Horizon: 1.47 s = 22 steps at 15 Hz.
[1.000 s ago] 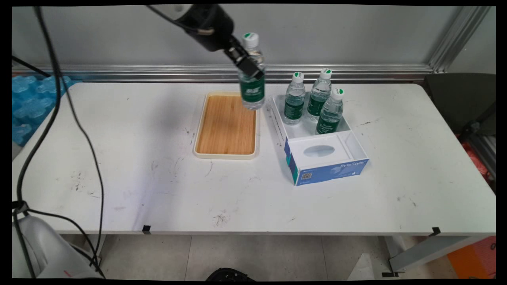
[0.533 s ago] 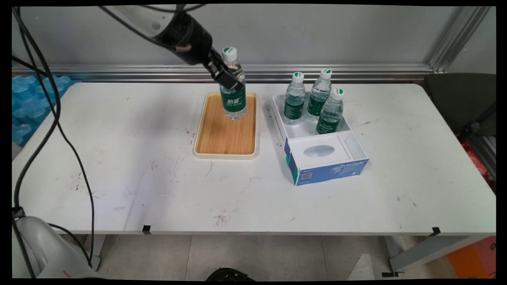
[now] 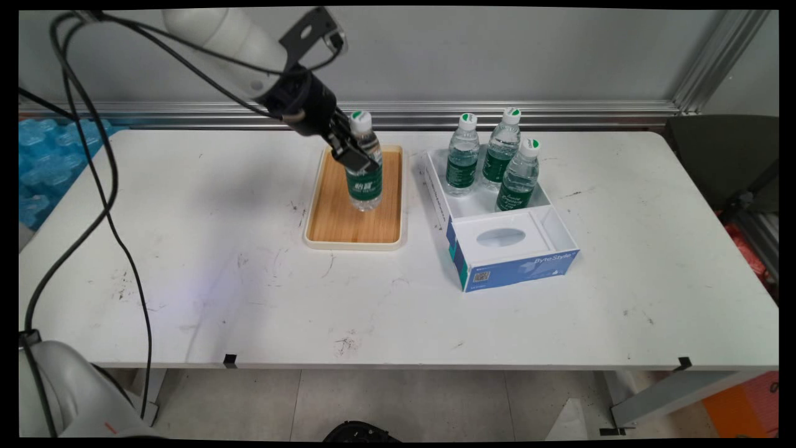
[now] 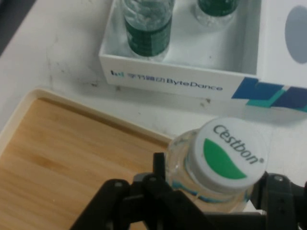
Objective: Place the picked object on the tray
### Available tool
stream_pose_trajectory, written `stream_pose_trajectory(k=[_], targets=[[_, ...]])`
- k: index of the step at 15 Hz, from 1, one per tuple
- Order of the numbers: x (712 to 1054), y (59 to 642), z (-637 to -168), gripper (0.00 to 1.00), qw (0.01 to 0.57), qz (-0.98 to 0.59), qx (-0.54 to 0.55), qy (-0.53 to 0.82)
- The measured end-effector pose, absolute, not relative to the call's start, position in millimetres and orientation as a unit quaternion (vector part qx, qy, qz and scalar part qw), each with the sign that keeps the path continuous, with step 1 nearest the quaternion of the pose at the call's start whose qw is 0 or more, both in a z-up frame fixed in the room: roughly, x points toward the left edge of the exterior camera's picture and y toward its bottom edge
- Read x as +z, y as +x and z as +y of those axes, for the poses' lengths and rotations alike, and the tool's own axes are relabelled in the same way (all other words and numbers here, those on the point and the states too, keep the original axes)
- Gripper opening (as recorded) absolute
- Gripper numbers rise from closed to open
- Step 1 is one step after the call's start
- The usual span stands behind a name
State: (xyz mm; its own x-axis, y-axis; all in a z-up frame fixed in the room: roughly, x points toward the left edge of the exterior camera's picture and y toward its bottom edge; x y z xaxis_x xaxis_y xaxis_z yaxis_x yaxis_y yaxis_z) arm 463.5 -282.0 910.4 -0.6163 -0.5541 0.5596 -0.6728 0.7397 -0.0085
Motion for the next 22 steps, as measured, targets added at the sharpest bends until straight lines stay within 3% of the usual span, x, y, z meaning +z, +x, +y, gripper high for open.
stream_pose_trajectory(k=[9,19,20,22], targets=[[861,449,-293,0.0,0.267,-0.907,0.096,0.311],[832,441,-304,0.0,0.269,-0.914,0.098,0.288],[830,442,-304,1.0,0.269,-0.914,0.098,0.287],[828,443,-304,1.0,0.268,-0.915,0.099,0.284]])
